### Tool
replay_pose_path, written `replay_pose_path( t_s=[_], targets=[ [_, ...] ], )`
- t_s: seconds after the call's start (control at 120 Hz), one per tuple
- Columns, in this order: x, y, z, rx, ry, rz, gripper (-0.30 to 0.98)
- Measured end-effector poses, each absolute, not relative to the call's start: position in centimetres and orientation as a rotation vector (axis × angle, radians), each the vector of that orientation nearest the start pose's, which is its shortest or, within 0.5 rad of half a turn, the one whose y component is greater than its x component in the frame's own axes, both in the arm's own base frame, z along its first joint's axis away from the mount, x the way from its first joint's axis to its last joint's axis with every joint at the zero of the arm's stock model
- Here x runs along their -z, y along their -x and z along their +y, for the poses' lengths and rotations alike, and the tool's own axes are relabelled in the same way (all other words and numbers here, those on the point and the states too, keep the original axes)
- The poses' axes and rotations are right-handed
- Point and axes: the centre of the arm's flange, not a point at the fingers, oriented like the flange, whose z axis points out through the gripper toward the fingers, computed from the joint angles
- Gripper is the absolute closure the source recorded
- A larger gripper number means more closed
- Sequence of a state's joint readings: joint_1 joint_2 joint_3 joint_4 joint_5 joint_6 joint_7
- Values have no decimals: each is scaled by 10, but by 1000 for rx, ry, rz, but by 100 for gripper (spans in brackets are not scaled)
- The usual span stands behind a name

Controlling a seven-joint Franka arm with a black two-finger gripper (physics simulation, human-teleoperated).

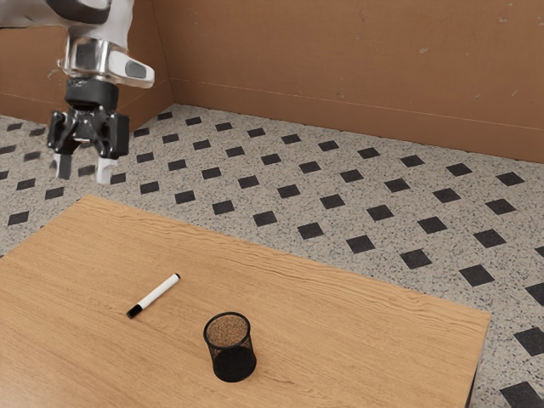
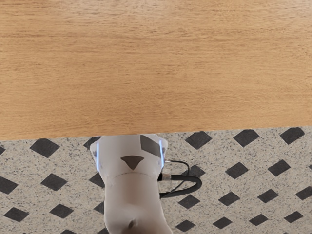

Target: Put the marker into the pen holder.

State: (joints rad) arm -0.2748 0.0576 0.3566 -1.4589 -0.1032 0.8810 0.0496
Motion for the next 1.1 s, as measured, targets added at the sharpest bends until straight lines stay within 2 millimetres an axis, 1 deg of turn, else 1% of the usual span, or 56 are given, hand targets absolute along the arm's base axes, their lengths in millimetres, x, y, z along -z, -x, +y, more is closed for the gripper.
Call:
replay_pose_path(
  t_s=[0.042, 0.092, 0.117, 0.15, 0.175, 0.242, 0.275, 0.3, 0.342, 0.408, 0.45, 0.492, 0.525, 0.567, 0.617, 0.65, 0.7, 0.758, 0.808, 0.892, 0.967, 1.1],
  targets=[
    [-600, -500, 37, -875, 3155, -46, 1],
    [-596, -514, 57, -727, 3200, -98, 1],
    [-593, -520, 65, -668, 3204, -119, 1],
    [-583, -531, 72, -618, 3193, -133, 1],
    [-571, -541, 73, -605, 3180, -134, 1],
    [-522, -570, 64, -629, 3135, -107, 2],
    [-498, -578, 63, -641, 3124, -100, 2],
    [-481, -579, 64, -649, 3122, -101, 2],
    [-461, -573, 67, -643, 3132, -103, 2],
    [-432, -550, 81, -629, 3159, -128, 2],
    [-410, -531, 90, -629, 3174, -154, 2],
    [-388, -511, 105, -628, 3186, -198, 2],
    [-372, -499, 114, -617, 3189, -226, 2],
    [-352, -492, 122, -601, 3181, -244, 2],
    [-333, -495, 121, -566, 3167, -229, 2],
    [-326, -501, 113, -527, 3162, -196, 2],
    [-318, -507, 95, -480, 3156, -128, 3],
    [-302, -504, 75, -450, 3151, -44, 4],
    [-291, -501, 67, -422, 3149, 4, 5],
    [-287, -504, 55, -348, 3146, 94, 6],
    [-284, -508, 53, -304, 3142, 142, 9],
    [-275, -506, 66, -276, 3133, 179, 18]
  ],
)
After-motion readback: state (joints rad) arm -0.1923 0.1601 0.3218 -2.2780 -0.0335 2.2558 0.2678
